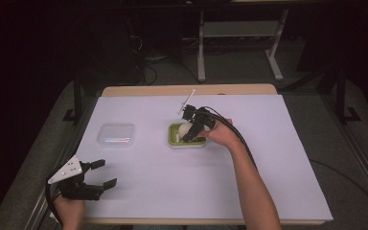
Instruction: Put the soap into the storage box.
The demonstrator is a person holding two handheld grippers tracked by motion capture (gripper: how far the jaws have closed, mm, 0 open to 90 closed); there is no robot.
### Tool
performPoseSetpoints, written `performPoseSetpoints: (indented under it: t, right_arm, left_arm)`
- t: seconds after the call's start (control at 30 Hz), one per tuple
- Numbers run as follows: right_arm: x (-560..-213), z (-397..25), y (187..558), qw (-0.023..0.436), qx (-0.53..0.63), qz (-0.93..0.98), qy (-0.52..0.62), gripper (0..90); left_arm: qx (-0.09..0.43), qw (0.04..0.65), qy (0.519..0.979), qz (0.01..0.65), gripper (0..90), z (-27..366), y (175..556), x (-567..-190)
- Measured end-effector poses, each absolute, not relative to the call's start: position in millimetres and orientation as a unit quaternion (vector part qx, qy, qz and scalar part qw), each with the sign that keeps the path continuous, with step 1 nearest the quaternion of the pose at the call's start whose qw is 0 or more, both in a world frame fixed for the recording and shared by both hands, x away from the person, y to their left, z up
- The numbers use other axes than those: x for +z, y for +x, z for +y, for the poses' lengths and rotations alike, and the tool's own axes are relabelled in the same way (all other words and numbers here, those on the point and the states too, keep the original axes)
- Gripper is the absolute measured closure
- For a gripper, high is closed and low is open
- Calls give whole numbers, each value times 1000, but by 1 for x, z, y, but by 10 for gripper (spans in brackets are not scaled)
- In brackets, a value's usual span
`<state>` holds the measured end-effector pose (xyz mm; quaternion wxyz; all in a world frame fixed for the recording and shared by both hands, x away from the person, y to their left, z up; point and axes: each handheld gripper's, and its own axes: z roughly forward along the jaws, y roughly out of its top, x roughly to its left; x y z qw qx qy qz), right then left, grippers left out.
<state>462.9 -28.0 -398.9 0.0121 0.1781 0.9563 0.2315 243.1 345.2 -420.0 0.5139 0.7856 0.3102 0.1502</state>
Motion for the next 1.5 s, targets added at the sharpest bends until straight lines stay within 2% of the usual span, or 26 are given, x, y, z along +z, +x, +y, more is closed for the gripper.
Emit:
performPoseSetpoints:
  t: [1.13,1.2,1.3,1.5]
  right_arm:
    - [-399,-27,463,17,230,957,176,224]
    - [-398,-27,463,19,232,956,178,236]
    - [-389,-30,462,30,259,950,173,325]
    - [-383,-34,460,39,264,948,171,296]
  left_arm:
    - [150,514,786,310,132,345,243,-420]
    - [150,513,786,310,132,345,243,-420]
    - [150,514,786,310,132,345,243,-420]
    - [150,513,787,308,132,345,243,-420]
